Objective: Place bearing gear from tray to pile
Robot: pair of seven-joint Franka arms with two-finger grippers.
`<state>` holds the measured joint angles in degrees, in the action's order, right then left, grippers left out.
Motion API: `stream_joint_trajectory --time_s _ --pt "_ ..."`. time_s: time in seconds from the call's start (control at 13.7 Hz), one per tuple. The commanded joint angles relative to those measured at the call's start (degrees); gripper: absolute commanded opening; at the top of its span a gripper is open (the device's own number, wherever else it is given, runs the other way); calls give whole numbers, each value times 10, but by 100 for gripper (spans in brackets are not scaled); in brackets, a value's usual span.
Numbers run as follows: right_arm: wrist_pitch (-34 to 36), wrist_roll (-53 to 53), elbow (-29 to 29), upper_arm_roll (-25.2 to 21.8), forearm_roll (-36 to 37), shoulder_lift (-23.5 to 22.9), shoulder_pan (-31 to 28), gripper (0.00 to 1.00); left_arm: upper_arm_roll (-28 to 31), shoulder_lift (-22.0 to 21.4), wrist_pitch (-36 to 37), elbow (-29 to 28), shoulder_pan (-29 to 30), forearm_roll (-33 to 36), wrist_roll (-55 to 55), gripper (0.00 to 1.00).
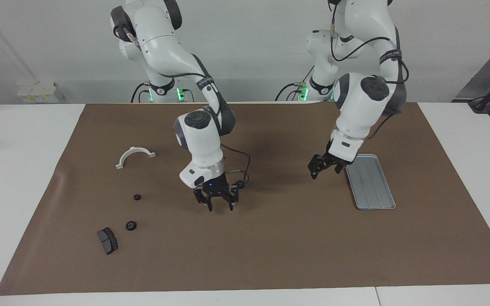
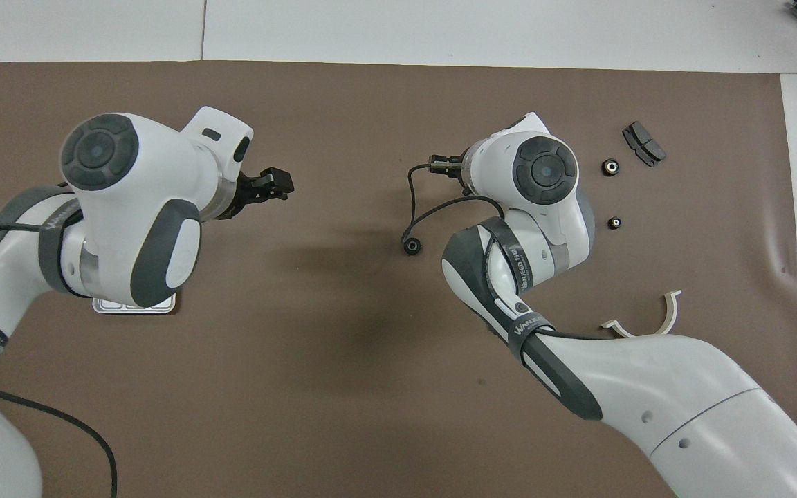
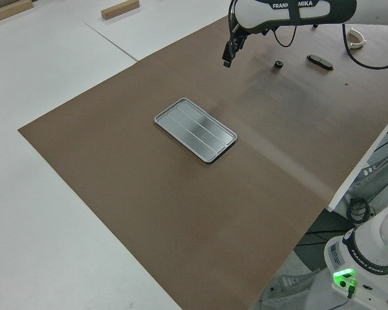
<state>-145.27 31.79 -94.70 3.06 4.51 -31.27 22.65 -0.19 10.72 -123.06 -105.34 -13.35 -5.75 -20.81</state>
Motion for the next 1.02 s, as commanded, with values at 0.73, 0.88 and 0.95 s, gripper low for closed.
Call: stream_joint_trajectory --time_s 0.73,0.88,0.95 --pt "62 -52 -76 -2 4 33 62 63 -5 -82 114 -1 138 55 279 100" --pt "65 -53 -76 -2 4 34 60 62 -8 -108 147 6 132 57 280 100" --pt "65 -53 -78 -2 4 36 60 60 -12 -119 169 14 129 57 280 100"
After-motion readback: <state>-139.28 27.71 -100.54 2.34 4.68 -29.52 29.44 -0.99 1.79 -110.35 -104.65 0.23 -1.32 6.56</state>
